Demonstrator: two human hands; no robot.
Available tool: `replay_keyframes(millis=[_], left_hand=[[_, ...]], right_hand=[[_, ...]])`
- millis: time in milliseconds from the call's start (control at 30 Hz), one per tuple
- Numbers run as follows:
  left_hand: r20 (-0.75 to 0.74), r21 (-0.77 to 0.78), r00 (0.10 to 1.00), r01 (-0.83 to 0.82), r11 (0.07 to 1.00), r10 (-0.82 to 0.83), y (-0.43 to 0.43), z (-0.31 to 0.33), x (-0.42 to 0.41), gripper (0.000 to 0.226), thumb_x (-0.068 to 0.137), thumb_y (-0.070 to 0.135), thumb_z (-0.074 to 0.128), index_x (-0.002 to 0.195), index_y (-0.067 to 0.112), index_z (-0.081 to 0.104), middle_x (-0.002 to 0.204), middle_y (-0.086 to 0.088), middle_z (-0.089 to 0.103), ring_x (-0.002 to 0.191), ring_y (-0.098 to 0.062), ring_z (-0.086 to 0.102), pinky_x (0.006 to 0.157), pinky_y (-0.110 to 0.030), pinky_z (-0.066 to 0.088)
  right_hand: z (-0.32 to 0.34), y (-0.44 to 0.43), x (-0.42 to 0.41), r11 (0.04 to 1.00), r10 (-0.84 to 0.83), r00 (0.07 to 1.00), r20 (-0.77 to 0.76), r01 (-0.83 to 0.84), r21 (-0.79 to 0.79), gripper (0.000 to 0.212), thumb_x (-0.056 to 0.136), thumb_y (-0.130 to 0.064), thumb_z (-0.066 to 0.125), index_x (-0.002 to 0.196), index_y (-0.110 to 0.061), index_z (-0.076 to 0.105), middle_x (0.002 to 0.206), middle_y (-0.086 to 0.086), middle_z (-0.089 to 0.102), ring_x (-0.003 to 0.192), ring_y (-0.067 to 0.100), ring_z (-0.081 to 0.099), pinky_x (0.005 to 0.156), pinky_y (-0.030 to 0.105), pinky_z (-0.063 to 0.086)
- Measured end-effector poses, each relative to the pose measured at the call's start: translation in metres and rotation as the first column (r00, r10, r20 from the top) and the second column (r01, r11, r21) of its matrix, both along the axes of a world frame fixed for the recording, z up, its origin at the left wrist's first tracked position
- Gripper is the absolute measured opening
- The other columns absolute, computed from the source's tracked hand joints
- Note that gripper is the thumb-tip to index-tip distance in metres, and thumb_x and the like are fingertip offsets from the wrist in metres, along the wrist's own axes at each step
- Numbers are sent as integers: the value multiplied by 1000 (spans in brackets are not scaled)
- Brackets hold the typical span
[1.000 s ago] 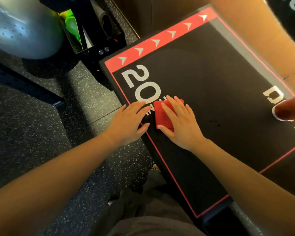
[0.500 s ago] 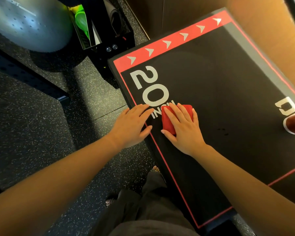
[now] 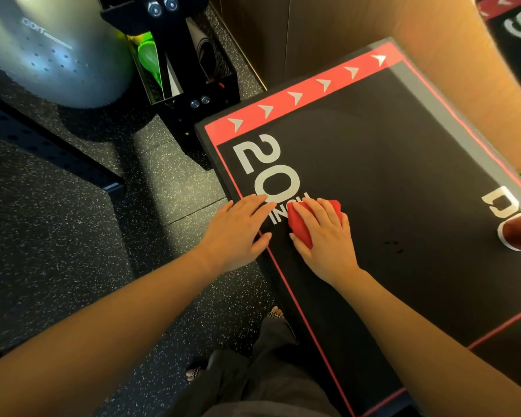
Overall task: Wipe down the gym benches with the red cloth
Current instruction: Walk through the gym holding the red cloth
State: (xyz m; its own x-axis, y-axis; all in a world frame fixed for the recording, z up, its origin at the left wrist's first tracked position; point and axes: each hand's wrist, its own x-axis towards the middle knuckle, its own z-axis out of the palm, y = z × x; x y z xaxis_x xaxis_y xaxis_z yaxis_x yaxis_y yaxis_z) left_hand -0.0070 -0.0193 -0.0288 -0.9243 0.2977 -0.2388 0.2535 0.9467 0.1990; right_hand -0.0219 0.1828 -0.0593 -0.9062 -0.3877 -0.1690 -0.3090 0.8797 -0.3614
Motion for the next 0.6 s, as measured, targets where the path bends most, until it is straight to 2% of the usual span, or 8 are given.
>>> replay_keyframes(millis=[133, 233, 300, 367, 500, 600], left_hand=[[-3, 6, 1000, 0, 1000, 0, -4, 0, -1, 60, 94, 46, 40, 147, 24, 23, 154, 3, 25, 142, -14, 21, 114, -43, 26], [-4, 1, 1000, -8, 1000, 8, -7, -2, -2, 60, 94, 47, 40, 148, 25, 23, 154, 3, 25, 143, -14, 20, 115, -43, 26], [-6, -1, 1000, -10, 1000, 10, -6, -1, -2, 60, 94, 47, 40, 148, 25, 22, 154, 4, 24, 143, -14, 20, 115, -42, 25], [-5, -3, 1000, -6, 1000, 6, -5, 0, -2, 60, 94, 47, 39, 148, 25, 22, 154, 3, 24, 143, -14, 20, 115, -43, 25], [-18, 2, 1000, -12, 1000, 12, -8, 0, 0, 60, 94, 46, 42, 147, 23, 25, 153, 2, 27, 142, -15, 23, 114, -42, 28], [-29, 2, 1000, -8, 1000, 8, -9, 2, 4, 60, 93, 45, 44, 147, 23, 26, 152, 3, 29, 141, -14, 25, 114, -41, 28]], right_hand=[[7, 3, 0, 1000, 24, 999, 32, -23, -12, 75, 86, -66, 45, 149, -33, 21, 158, -7, 14, 146, 17, 4, 116, 50, 10], [12, -12, -4, 993, -116, 993, 35, 115, 42, 76, 87, -70, 37, 150, -33, 16, 160, -5, 5, 147, 20, -6, 115, 52, 5], [9, -24, -6, 977, -196, 980, 39, 192, 97, 75, 89, -66, 37, 151, -29, 15, 160, -1, 3, 147, 23, -7, 114, 54, 7], [5, -28, -3, 973, -205, 979, 14, 202, 115, 72, 91, -60, 42, 149, -25, 21, 159, 2, 11, 146, 26, 0, 114, 53, 14], [2, -17, 2, 991, -124, 992, 12, 123, 53, 66, 91, -53, 49, 147, -25, 28, 155, -1, 25, 145, 22, 11, 114, 47, 18], [5, -4, 3, 999, 43, 998, 48, -42, -21, 63, 89, -49, 53, 145, -29, 33, 154, -6, 27, 145, 17, 10, 115, 42, 14]])
